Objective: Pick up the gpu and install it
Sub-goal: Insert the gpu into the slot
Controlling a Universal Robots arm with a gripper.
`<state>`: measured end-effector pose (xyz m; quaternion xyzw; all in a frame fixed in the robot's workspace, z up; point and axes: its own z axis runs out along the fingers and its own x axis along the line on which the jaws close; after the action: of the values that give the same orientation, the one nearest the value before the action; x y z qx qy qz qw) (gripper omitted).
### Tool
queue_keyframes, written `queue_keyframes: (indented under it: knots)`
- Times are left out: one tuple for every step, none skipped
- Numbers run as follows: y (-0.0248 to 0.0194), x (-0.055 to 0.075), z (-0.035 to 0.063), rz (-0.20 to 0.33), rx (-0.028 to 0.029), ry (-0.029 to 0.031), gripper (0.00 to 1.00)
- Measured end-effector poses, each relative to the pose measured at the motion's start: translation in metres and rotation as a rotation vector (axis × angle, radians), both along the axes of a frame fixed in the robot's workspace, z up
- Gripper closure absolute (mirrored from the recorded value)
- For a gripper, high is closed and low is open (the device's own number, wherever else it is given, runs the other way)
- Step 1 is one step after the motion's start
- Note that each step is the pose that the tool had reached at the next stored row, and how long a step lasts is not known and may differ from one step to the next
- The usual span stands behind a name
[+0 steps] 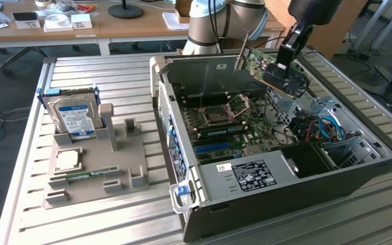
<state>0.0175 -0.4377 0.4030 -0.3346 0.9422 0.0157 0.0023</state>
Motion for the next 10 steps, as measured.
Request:
queue_keyframes:
  knots:
    - [0.0, 0.0, 0.0, 0.019, -0.0001, 0.0, 0.73]
    - [0.0, 0.0, 0.0, 0.037, 0.0, 0.0, 0.73]
    - [0.0, 0.0, 0.0, 0.055, 0.0, 0.0, 0.73]
    - [0.0, 0.0, -0.0001, 0.073, 0.0, 0.0, 0.73]
    - [0.0, 0.0, -0.0001, 0.091, 0.0, 0.0, 0.73]
    - [0.0, 0.0, -0.0001, 0.109, 0.0, 0.0, 0.73]
    - [0.0, 0.0, -0.0001, 0.128, 0.0, 0.0, 0.73]
    - [0.0, 0.0, -0.0002, 0.146, 0.0, 0.0, 0.73]
    - [0.0, 0.0, -0.0002, 0.165, 0.0, 0.0, 0.73]
    - [0.0, 0.0, -0.0002, 0.183, -0.0001, 0.0, 0.73]
